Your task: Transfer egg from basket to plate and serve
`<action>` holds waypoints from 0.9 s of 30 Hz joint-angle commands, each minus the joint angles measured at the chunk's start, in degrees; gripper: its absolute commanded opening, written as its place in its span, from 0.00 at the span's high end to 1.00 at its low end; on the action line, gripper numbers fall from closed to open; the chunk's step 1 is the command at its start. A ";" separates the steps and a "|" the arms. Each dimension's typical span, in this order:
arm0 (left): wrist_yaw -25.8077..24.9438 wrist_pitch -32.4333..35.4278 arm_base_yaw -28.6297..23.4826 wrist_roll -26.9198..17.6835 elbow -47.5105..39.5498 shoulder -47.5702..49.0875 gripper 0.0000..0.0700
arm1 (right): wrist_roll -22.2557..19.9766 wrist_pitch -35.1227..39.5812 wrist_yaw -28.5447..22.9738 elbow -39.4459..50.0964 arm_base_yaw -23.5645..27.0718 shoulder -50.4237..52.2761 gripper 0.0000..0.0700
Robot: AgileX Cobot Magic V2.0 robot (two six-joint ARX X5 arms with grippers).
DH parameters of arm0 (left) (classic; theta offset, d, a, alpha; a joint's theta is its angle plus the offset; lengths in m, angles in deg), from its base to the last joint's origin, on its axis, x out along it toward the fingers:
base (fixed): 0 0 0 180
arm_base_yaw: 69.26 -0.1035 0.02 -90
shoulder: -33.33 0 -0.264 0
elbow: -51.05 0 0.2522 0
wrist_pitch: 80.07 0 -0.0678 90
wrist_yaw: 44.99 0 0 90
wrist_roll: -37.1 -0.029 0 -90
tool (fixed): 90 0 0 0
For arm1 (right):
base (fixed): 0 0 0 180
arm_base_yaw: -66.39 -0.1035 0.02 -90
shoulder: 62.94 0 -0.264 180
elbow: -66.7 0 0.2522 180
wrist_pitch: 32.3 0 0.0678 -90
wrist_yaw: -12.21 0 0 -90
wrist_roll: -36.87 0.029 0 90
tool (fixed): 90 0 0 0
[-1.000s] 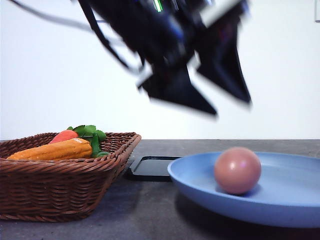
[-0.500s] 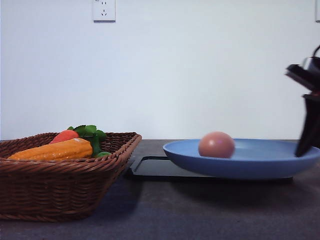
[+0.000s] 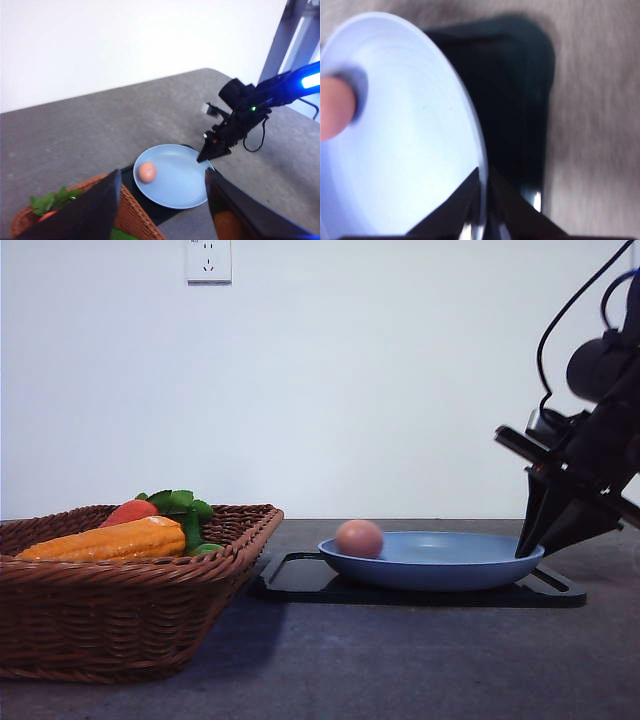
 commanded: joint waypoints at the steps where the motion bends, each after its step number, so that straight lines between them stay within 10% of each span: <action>1: 0.51 0.01 0.26 -0.08 0.90 0.03 0.51 | -1.10 0.61 0.43 -1.26 0.07 -1.41 1.00; 11: 0.67 -1.93 0.26 0.09 0.90 -0.28 0.51 | -1.91 0.78 0.46 -1.79 0.08 -1.65 0.66; 20: 6.93 -1.93 0.26 -1.04 0.87 -4.06 0.57 | -3.53 0.34 0.91 -2.50 3.05 6.31 0.72; 23: 12.74 -2.39 0.24 -3.58 0.87 -7.03 0.78 | -3.63 -0.91 0.61 -2.50 4.53 11.45 0.97; 27: 19.90 -4.11 -1.33 -6.61 0.85 -12.66 1.00 | -6.23 -4.96 -2.58 -2.41 4.73 18.17 1.00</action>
